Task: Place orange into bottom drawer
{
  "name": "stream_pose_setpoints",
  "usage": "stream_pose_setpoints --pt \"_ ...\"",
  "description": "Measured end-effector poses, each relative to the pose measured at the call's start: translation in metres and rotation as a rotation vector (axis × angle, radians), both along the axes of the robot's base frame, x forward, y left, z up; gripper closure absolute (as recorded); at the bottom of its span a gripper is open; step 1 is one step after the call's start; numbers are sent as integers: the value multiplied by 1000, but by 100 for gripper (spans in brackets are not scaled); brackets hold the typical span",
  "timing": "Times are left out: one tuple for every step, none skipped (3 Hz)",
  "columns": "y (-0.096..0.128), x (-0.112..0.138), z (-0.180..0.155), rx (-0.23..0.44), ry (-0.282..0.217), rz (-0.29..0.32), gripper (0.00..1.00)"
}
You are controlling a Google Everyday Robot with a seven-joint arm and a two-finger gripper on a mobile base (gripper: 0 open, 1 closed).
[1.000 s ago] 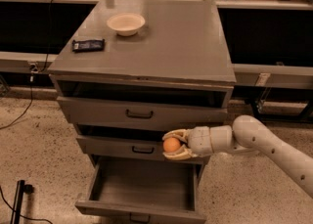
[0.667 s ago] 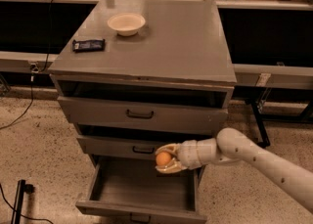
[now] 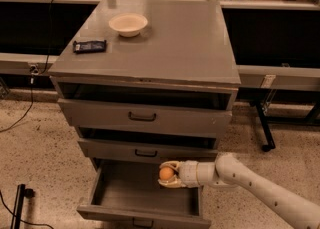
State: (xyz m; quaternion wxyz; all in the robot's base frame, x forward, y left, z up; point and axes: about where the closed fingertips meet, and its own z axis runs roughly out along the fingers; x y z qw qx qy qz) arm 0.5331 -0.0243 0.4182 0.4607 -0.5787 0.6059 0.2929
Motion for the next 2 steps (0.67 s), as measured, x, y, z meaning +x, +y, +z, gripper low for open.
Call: stream_pose_setpoints --pt "3 -3 -8 7 -2 6 100" --pt "7 7 -44 13 -10 -15 100"
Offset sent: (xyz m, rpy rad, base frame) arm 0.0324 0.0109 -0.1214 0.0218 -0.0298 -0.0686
